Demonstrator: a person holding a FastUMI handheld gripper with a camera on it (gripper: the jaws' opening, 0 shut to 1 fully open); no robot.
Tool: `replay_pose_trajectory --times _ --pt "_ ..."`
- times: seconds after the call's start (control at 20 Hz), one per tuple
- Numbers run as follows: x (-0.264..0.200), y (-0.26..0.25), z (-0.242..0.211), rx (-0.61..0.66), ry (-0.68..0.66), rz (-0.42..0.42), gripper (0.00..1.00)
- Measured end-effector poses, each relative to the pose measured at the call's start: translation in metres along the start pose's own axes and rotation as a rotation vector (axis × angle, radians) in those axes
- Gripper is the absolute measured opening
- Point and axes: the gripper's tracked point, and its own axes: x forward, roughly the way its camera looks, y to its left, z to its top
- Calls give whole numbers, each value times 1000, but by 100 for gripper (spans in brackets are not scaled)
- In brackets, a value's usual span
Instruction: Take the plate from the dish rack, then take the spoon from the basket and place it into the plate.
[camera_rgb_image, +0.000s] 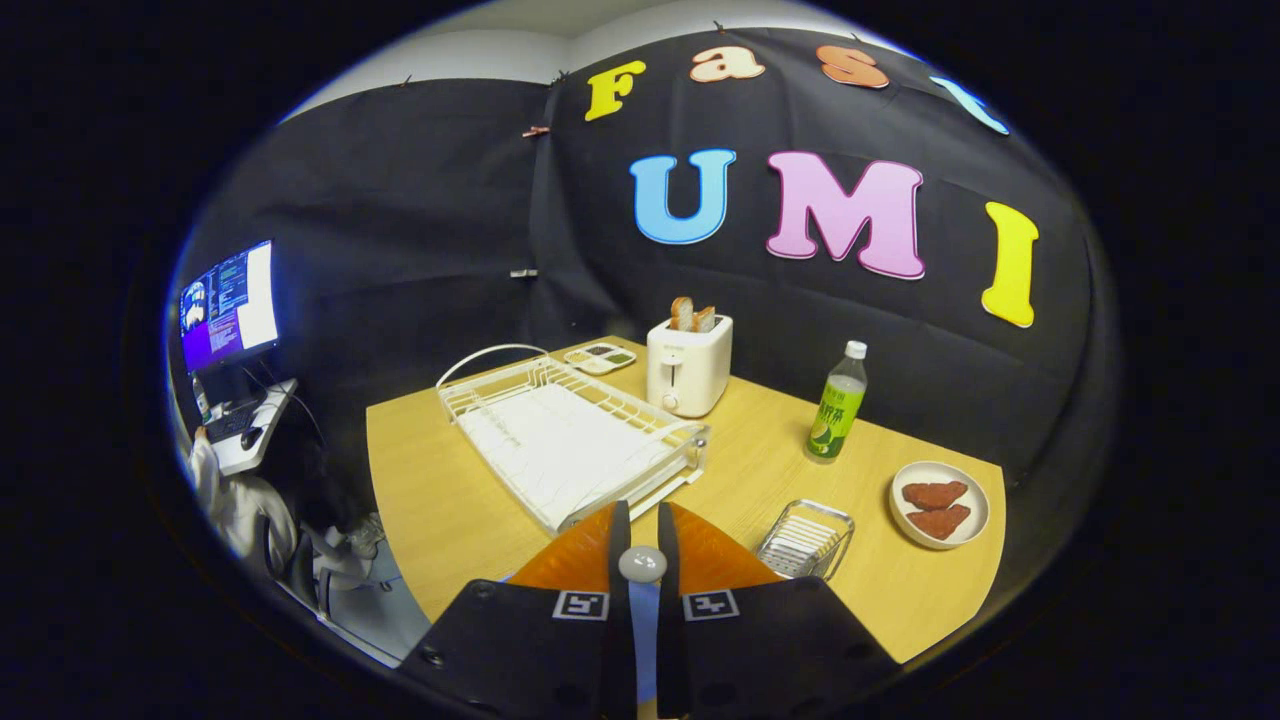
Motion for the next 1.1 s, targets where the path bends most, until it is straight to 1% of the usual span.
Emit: replay_pose_trajectory --times 0.25,0.3,0.4,0.6,0.8,0.9,1.0,1.1 --pt "15 16 -51 -6 100 12 12" --pt "19 18 -49 -14 76 7 12" --pt "18 24 -49 -47 72 17 13" --pt "13 37 -65 -84 128 19 16" --pt "3 43 -87 -25 225 -10 20" --pt "1 46 -95 46 269 -26 24" --pt "-1 46 -97 115 305 -67 23" --pt "-2 41 -84 186 292 -133 46"
